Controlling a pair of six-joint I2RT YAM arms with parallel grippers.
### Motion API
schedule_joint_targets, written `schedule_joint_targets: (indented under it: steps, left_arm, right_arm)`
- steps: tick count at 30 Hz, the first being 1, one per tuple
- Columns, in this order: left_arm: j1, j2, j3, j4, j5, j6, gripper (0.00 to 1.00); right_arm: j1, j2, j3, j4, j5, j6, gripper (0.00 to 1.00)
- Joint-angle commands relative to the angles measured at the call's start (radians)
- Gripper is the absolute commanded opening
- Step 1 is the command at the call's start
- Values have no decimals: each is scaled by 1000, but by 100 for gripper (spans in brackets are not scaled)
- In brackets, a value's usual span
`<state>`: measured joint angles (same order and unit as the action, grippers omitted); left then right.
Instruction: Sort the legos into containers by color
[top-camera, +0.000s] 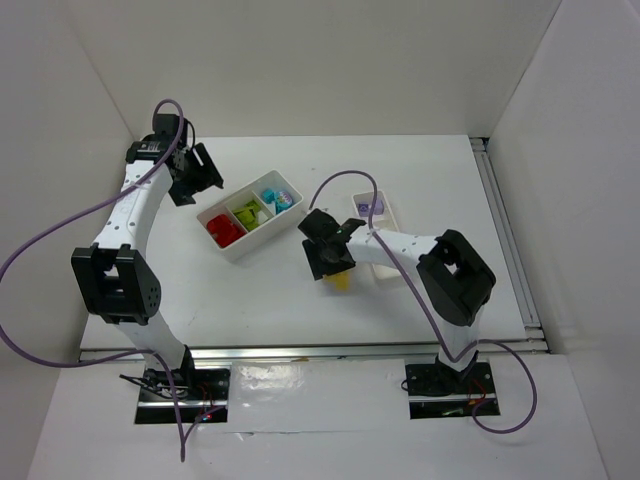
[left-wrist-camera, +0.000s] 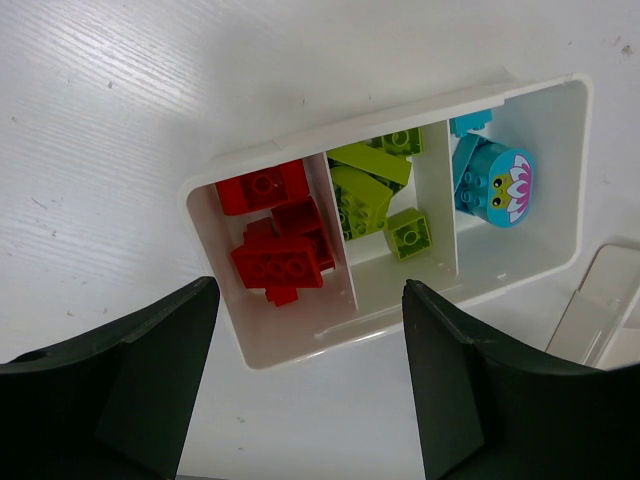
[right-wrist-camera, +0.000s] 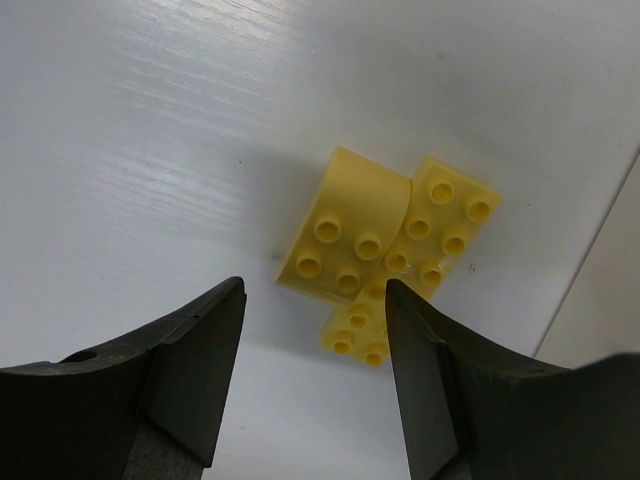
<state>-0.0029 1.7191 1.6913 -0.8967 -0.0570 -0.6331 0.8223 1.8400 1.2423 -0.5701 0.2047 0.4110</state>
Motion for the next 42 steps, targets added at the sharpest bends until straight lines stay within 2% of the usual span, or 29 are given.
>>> schedule_joint_targets:
  steps: [1, 13, 26, 29, 31, 35, 38, 40, 41, 42]
  left_arm:
    - [-2, 8, 22, 10, 2, -5, 84]
    - [-2, -10, 4, 10, -20, -5, 84]
    - [-2, -10, 4, 10, -20, -5, 84]
    - [-2, -10, 4, 10, -20, -5, 84]
    - [-2, -10, 4, 10, -20, -5, 84]
    - [-2, -1, 13, 10, -20, -5, 84]
    - [-2, -1, 13, 10, -20, -5, 84]
    - [-2, -1, 13, 19, -10, -5, 84]
    - [-2, -1, 13, 19, -10, -5, 84]
    - [-2, 8, 13, 19, -10, -5, 84]
  right_arm:
    - [8, 8, 34, -22, 16, 2, 65]
    - [17, 67, 109, 7, -25, -58, 64]
    - [17, 113, 86, 30, -24, -48, 62]
    - [17, 91, 77, 50, -24, -47, 58]
    - [17, 79, 66, 65, -85, -93, 53]
    - [29, 24, 66, 79, -171, -138, 50]
    - [29, -22, 66, 79, -121, -111, 50]
    - [29, -31, 66, 79, -33, -74, 60]
    - [29, -31, 66, 79, -2, -61, 75]
    - [29, -18, 66, 56, 15, -61, 81]
